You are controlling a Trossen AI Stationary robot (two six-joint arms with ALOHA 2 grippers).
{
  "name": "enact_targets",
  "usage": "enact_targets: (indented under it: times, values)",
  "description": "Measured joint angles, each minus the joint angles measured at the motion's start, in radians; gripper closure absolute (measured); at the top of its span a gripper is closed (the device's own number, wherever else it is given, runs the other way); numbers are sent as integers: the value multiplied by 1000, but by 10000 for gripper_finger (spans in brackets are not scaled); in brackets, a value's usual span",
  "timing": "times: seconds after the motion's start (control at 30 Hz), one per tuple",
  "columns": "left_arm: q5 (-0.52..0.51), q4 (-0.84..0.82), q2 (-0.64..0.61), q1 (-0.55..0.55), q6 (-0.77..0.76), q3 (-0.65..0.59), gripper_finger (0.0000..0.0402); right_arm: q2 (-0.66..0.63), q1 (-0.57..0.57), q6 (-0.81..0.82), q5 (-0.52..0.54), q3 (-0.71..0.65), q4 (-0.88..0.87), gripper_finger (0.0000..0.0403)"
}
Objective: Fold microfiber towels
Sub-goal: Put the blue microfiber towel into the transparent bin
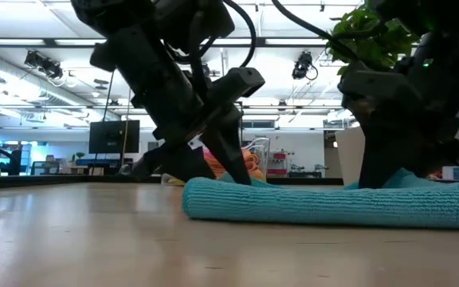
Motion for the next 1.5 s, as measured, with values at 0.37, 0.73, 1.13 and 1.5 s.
enact_targets:
  times: [0.37, 0.73, 1.13, 1.5]
  values:
    - [-70, -12, 8, 0, 90, -5, 387, 3, -8, -60, 60, -1, 10, 391]
    - [-265, -130, -142, 37, 215, -13, 393, -182, -176, -368, 93, 63, -16, 395]
    - [-428, -291, -420, 224, 398, -10, 394, -234, -549, -910, -85, 325, -21, 396]
    - [-422, -315, -519, 495, 590, -6, 394, -69, -821, -1092, -283, 553, -71, 397]
